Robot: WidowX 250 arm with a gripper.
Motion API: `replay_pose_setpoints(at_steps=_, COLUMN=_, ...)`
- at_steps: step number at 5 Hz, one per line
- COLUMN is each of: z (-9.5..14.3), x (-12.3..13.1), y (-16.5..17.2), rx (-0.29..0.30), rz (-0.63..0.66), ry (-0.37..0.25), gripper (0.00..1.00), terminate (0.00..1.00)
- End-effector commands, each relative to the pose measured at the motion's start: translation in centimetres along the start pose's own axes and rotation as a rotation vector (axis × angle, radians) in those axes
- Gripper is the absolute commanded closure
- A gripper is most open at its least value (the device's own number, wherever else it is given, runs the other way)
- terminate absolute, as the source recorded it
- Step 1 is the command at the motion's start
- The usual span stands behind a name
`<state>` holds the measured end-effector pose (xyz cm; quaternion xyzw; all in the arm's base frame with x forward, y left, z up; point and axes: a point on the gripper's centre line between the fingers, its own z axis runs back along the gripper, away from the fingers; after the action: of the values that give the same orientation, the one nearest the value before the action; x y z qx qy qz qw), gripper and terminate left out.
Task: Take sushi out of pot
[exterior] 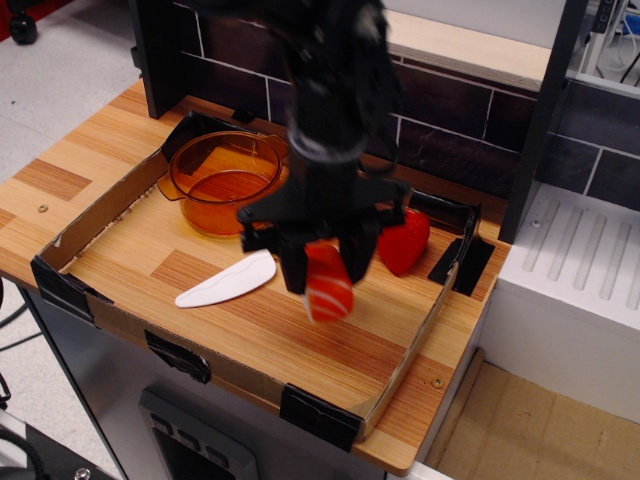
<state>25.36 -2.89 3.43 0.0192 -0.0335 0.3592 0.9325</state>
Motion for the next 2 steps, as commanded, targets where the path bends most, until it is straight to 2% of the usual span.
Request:
replay_pose_setpoints(at_steps=1, z=-0.30, x=-0.27, y=0.27, rx=-0.051, rz=-0.063, ry=-0.039, gripper=1.00, terminate=0.00)
replay_pose_setpoints(at_steps=2, z=0.55, x=0.30, y=0.68, rx=-0.087, rz=-0.020, ry=-0.020, gripper=0.00, terminate=0.00)
